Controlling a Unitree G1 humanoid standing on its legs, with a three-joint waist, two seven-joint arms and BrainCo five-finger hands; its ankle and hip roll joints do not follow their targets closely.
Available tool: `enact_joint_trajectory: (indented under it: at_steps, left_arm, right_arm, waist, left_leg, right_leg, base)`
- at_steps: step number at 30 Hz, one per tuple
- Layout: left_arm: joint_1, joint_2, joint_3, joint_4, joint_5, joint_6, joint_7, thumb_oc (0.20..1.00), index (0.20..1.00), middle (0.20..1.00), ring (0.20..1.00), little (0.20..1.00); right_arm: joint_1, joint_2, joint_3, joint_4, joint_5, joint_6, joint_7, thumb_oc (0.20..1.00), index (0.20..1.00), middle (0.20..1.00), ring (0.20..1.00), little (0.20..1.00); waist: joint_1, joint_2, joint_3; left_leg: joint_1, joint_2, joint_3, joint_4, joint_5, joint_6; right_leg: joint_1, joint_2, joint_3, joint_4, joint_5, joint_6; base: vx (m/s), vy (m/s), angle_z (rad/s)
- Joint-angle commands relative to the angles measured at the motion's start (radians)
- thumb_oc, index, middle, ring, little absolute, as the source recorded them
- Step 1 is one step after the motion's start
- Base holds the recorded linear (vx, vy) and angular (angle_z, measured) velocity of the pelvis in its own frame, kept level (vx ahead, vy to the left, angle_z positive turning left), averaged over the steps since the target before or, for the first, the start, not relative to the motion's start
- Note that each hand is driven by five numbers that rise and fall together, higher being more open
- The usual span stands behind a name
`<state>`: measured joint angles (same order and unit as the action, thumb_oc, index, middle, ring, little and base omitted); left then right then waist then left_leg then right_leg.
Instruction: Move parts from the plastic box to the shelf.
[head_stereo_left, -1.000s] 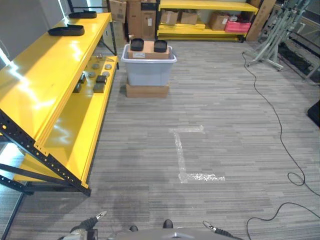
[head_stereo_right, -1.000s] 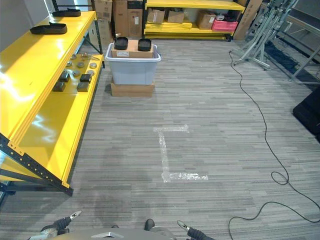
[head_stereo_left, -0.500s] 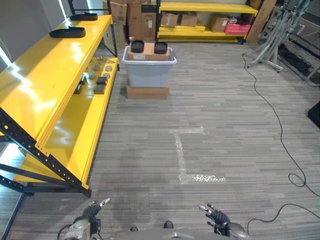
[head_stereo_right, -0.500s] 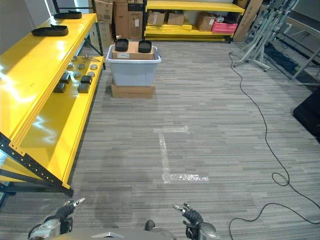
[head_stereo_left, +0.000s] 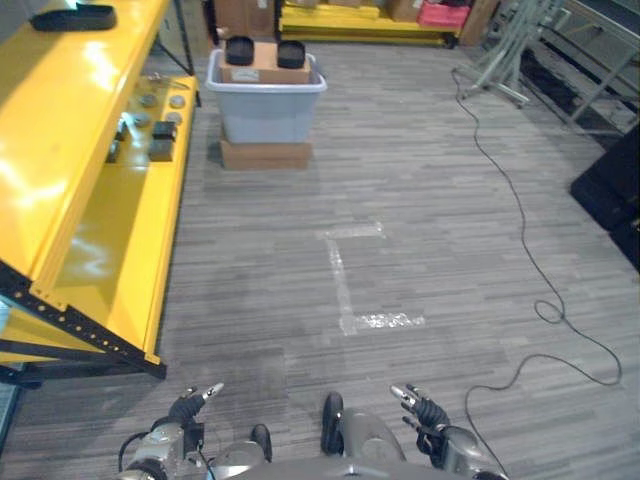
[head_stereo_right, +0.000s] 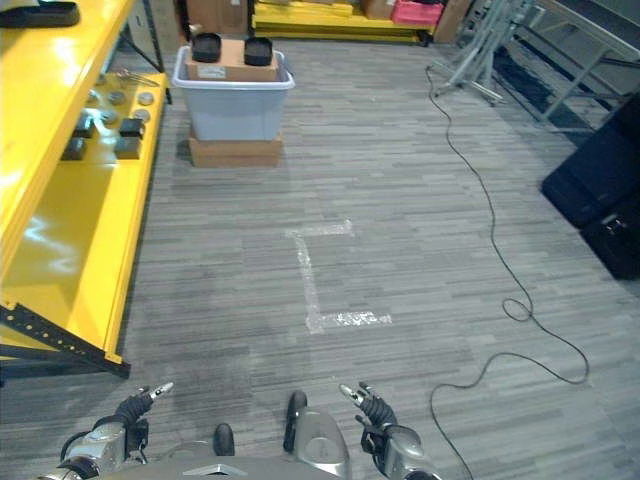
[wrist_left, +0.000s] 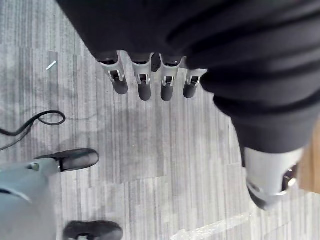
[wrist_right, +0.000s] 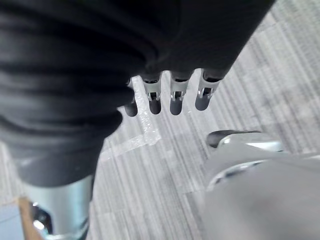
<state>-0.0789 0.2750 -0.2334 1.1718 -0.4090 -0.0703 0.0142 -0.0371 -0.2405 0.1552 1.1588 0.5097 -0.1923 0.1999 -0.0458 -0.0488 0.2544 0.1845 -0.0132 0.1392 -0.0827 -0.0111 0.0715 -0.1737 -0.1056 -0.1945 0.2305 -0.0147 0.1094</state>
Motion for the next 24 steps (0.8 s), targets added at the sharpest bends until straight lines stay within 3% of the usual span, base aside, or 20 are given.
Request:
enact_joint_trajectory:
  at_steps: [1, 2, 4, 7, 9, 10, 11, 13, 14, 15, 18, 19, 20, 22, 24]
  left_arm:
    - [-0.019, -0.001, 0.003, 0.009, 0.005, -0.016, -0.004, 1.0, 1.0, 1.0, 1.0, 1.0]
    - [-0.016, -0.004, 0.0, 0.021, 0.012, -0.015, 0.0, 1.0, 1.0, 1.0, 1.0, 1.0]
    - [-0.017, -0.005, 0.005, 0.026, 0.014, -0.013, 0.006, 1.0, 1.0, 1.0, 1.0, 1.0]
    - [-0.022, -0.017, 0.023, 0.046, -0.018, -0.009, 0.007, 1.0, 1.0, 1.0, 1.0, 1.0]
    - [-0.019, -0.027, 0.026, 0.049, -0.009, -0.021, 0.005, 1.0, 1.0, 1.0, 1.0, 1.0]
    - [-0.018, -0.028, 0.026, 0.049, -0.012, -0.024, 0.004, 1.0, 1.0, 1.0, 1.0, 1.0]
    - [-0.01, -0.04, 0.032, 0.039, -0.024, -0.031, -0.001, 1.0, 1.0, 1.0, 1.0, 1.0]
    - [-0.01, -0.05, 0.033, 0.024, -0.015, -0.014, -0.003, 1.0, 1.0, 1.0, 1.0, 1.0]
    - [-0.01, -0.051, 0.033, 0.024, -0.015, -0.014, -0.003, 1.0, 1.0, 1.0, 1.0, 1.0]
    - [0.003, -0.054, 0.034, 0.028, 0.014, -0.015, -0.009, 1.0, 1.0, 1.0, 1.0, 1.0]
    - [0.016, -0.055, 0.038, 0.035, 0.029, -0.025, -0.012, 1.0, 1.0, 1.0, 1.0, 1.0]
    - [0.028, -0.051, 0.035, 0.045, 0.038, -0.039, -0.007, 1.0, 1.0, 1.0, 1.0, 1.0]
    - [0.032, -0.047, 0.027, 0.045, 0.043, -0.042, -0.004, 1.0, 1.0, 1.0, 1.0, 1.0]
    - [0.042, -0.036, 0.012, 0.048, 0.089, -0.047, -0.001, 1.0, 1.0, 1.0, 1.0, 1.0]
    - [0.049, -0.035, 0.009, 0.055, 0.098, -0.056, -0.002, 1.0, 1.0, 1.0, 1.0, 1.0]
  right_arm:
    - [0.003, -0.031, 0.02, 0.024, -0.032, -0.011, 0.015, 1.0, 1.0, 1.0, 1.0, 1.0]
    - [0.025, -0.026, 0.015, 0.042, -0.013, 0.022, 0.014, 1.0, 1.0, 1.0, 1.0, 1.0]
    - [0.035, -0.028, 0.011, 0.051, -0.008, 0.039, 0.015, 1.0, 1.0, 1.0, 1.0, 1.0]
    - [0.036, -0.042, 0.005, 0.078, -0.015, 0.072, 0.032, 1.0, 1.0, 1.0, 1.0, 1.0]
    - [0.033, -0.051, 0.004, 0.079, -0.03, 0.089, 0.047, 1.0, 1.0, 1.0, 1.0, 1.0]
    - [0.032, -0.052, 0.005, 0.079, -0.032, 0.088, 0.046, 1.0, 1.0, 1.0, 1.0, 1.0]
    - [0.032, -0.066, 0.012, 0.073, -0.034, 0.084, 0.041, 1.0, 1.0, 1.0, 1.0, 1.0]
    - [0.03, -0.081, 0.011, 0.075, -0.023, 0.067, 0.039, 1.0, 1.0, 1.0, 1.0, 1.0]
    - [0.03, -0.081, 0.011, 0.075, -0.023, 0.067, 0.039, 1.0, 1.0, 1.0, 1.0, 1.0]
    - [0.016, -0.089, 0.003, 0.073, -0.002, 0.061, 0.047, 1.0, 1.0, 1.0, 1.0, 1.0]
    - [0.006, -0.091, -0.003, 0.064, -0.012, 0.064, 0.045, 1.0, 1.0, 1.0, 1.0, 1.0]
    - [-0.003, -0.095, 0.0, 0.057, -0.048, 0.063, 0.052, 1.0, 1.0, 1.0, 1.0, 1.0]
    - [-0.002, -0.099, 0.006, 0.052, -0.084, 0.063, 0.048, 1.0, 1.0, 1.0, 1.0, 1.0]
    - [0.006, -0.106, 0.026, 0.056, -0.095, 0.041, 0.06, 1.0, 1.0, 1.0, 1.0, 1.0]
    - [0.005, -0.103, 0.038, 0.057, -0.066, 0.048, 0.057, 1.0, 1.0, 1.0, 1.0, 1.0]
  waist:
    - [-0.024, 0.019, -0.003]
    - [-0.044, 0.015, -0.002]
    - [-0.05, 0.017, -0.003]
    - [-0.062, 0.026, -0.027]
    - [-0.062, 0.03, -0.042]
    - [-0.062, 0.031, -0.043]
    - [-0.039, 0.021, -0.029]
    - [-0.009, 0.008, -0.015]
    - [-0.009, 0.01, -0.015]
    - [0.017, 0.008, -0.007]
    - [0.028, 0.01, -0.006]
    - [0.051, 0.025, -0.003]
    - [0.062, 0.031, 0.003]
    - [0.091, 0.035, 0.011]
    - [0.1, 0.032, 0.01]
  left_leg:
    - [0.015, -0.052, 0.0, 0.085, -0.164, 0.021]
    - [0.034, -0.063, -0.01, 0.099, -0.194, 0.028]
    - [0.037, -0.06, -0.007, 0.111, -0.204, 0.028]
    - [0.057, -0.021, -0.002, 0.202, -0.235, 0.002]
    - [0.029, 0.019, -0.002, 0.376, -0.149, -0.039]
    - [0.022, 0.023, -0.003, 0.392, -0.137, -0.043]
    - [-0.111, 0.034, -0.023, 0.673, -0.054, -0.067]
    - [-0.273, 0.007, -0.047, 0.813, -0.041, -0.06]
    - [-0.274, 0.009, -0.048, 0.815, -0.042, -0.06]
    - [-0.313, -0.013, -0.047, 0.703, -0.07, -0.037]
    - [-0.311, -0.02, -0.04, 0.57, -0.064, -0.036]
    - [-0.313, -0.017, -0.056, 0.329, -0.024, -0.054]
    - [-0.317, -0.011, -0.067, 0.262, 0.012, -0.071]
    - [-0.351, 0.004, -0.074, 0.194, 0.076, -0.108]
    - [-0.367, 0.006, -0.072, 0.203, 0.074, -0.109]
  right_leg:
    - [0.018, 0.017, 0.017, -0.083, 0.122, 0.044]
    - [-0.021, 0.014, 0.025, -0.088, 0.148, 0.049]
    - [-0.002, 0.025, 0.018, -0.101, 0.115, 0.027]
    - [0.026, 0.04, 0.011, -0.078, 0.042, -0.034]
    - [0.06, 0.053, 0.015, -0.085, 0.004, -0.073]
    - [0.064, 0.054, 0.017, -0.086, 0.0, -0.077]
    - [0.12, 0.064, 0.046, -0.109, -0.018, -0.111]
    - [0.174, 0.063, 0.074, -0.129, -0.027, -0.121]
    - [0.174, 0.064, 0.074, -0.129, -0.027, -0.121]
    - [0.206, 0.07, 0.092, -0.139, -0.039, -0.115]
    - [0.223, 0.078, 0.104, -0.151, -0.046, -0.106]
    - [0.252, 0.103, 0.117, -0.161, -0.066, -0.096]
    - [0.269, 0.112, 0.119, -0.164, -0.077, -0.095]
    - [0.317, 0.124, 0.115, -0.177, -0.104, -0.097]
    - [0.329, 0.121, 0.113, -0.174, -0.117, -0.097]
  base:
    - [0.35, -0.105, 0.05]
    - [0.34, -0.118, 0.06]
    - [0.37, -0.155, 0.22]
    - [0.29, -0.166, 0.36]
    - [0.28, -0.19, 0.22]
    - [0.3, -0.244, 0.03]
    - [0.32, -0.249, -0.07]
    - [0.29, -0.178, -0.17]
    - [0.35, -0.013, -0.26]
    - [0.3, 0.033, -0.42]
    - [0.28, 0.062, -0.5]
    - [0.45, 0.122, -0.5]
    - [0.5, 0.134, -0.25]
    - [0.37, 0.117, -0.01]
    - [0.27, 0.143, -0.18]
